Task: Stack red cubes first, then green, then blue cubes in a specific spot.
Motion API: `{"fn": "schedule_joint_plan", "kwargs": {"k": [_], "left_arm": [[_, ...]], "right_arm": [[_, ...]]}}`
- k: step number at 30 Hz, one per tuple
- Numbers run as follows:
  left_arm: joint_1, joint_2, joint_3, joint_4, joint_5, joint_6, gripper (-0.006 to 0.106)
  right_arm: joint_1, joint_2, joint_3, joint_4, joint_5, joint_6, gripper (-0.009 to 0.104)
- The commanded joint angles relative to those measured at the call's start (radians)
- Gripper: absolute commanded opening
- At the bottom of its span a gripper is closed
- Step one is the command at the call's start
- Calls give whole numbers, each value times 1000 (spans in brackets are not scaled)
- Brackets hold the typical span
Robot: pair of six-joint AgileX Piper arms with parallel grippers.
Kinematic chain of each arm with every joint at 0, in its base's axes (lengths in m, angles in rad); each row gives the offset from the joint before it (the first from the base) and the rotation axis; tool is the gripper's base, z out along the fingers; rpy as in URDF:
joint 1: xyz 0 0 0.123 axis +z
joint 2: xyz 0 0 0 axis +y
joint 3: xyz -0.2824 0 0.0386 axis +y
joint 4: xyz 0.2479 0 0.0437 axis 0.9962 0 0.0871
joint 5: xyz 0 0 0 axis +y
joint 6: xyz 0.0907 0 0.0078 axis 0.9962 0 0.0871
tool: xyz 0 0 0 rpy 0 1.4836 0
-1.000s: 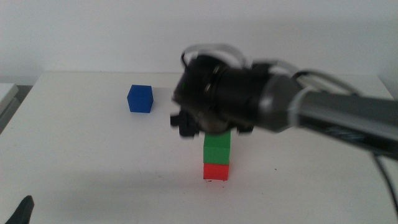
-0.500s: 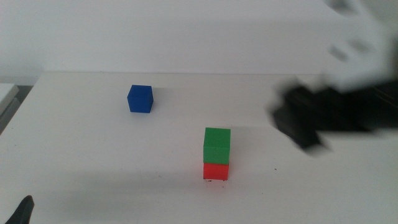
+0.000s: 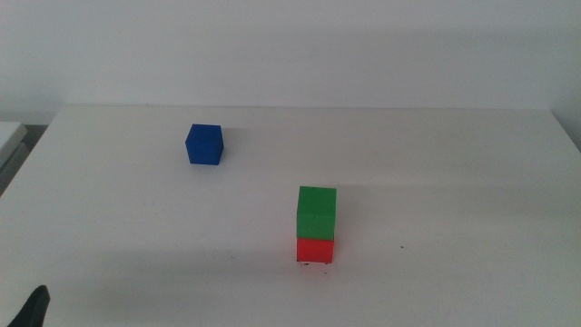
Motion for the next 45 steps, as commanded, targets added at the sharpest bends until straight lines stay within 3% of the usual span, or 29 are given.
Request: {"fn": "schedule_joint_plan", "kwargs": {"k": [1, 18, 22, 29, 36, 39, 45], "left_arm": [[2, -2, 0, 0, -14, 1, 94], [0, -2, 0, 7, 2, 1, 94], [-4, 288, -287, -21, 191, 1, 94], [-4, 799, -897, 23, 456, 8, 94], [-12, 1181, -1192, -16, 664, -116, 94], [-52, 1323, -1287, -14, 646, -126, 94], [-157, 1596, -1560, 142, 800, -261, 94]], "right_arm": [[5, -3, 4, -2, -42, -16, 85], [5, -3, 4, -3, -111, 1, 85], [5, -3, 4, -3, -111, 1, 85], [5, -3, 4, -3, -111, 1, 85], [5, -3, 4, -3, -111, 1, 85], [5, -3, 4, -3, -111, 1, 85], [5, -3, 4, -3, -111, 1, 85]]}}
